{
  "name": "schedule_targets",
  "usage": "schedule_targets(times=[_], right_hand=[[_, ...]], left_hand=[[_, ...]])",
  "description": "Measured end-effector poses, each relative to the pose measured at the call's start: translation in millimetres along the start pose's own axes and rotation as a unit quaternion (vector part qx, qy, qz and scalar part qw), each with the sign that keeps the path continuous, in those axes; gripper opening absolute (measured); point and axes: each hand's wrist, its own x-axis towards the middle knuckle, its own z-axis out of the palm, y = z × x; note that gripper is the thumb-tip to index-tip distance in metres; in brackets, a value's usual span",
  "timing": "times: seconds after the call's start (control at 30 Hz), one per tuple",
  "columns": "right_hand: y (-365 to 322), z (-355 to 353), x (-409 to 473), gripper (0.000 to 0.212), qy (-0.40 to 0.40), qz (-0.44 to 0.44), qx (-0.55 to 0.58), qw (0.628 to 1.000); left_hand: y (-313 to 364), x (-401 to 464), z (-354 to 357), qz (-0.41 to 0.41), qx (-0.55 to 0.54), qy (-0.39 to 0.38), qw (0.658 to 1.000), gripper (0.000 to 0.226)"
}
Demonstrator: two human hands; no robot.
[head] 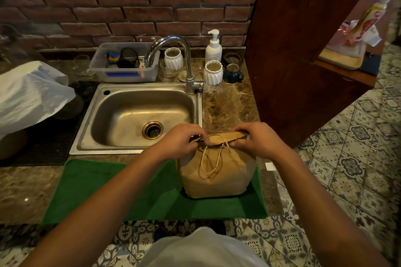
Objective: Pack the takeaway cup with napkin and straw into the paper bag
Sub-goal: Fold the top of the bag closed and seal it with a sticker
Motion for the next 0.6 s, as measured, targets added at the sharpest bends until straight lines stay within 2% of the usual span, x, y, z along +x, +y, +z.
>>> schedule_targets(times=[0.13,0.23,0.27,0.33,0.43,0.5,0.6], right_hand=[[0,6,-2,0.027,0.032,-0.006,-0.004,0.999],[3,12,-1,0.017,0.047,-0.015,0.018,0.999],[4,14,-1,0.015,0.05,-0.022,0.025,0.998],[5,16,-2,0.012,0.055,-0.037,0.039,0.997],[7,19,-1,0.008,0.073,-0.061,0.059,0.994],[9,21,-3,0.008,0.097,-0.07,0.075,0.99],[14,25,-7,0.012,0.139,-0.075,0.097,0.983]], left_hand=[[-1,-4,-3,-0.005,-0.01,-0.018,1.0,0.031],[-1,-8,-9,-0.046,-0.085,-0.04,0.995,0.052],[0,-8,-10,-0.062,-0.086,-0.044,0.993,0.061],[3,-6,-11,-0.072,-0.014,-0.059,0.996,0.067],[6,0,-7,-0.05,0.138,-0.066,0.987,0.039],[6,0,-6,-0.059,0.15,-0.044,0.986,0.028],[0,-3,-6,-0.071,0.139,-0.011,0.988,0.026]])
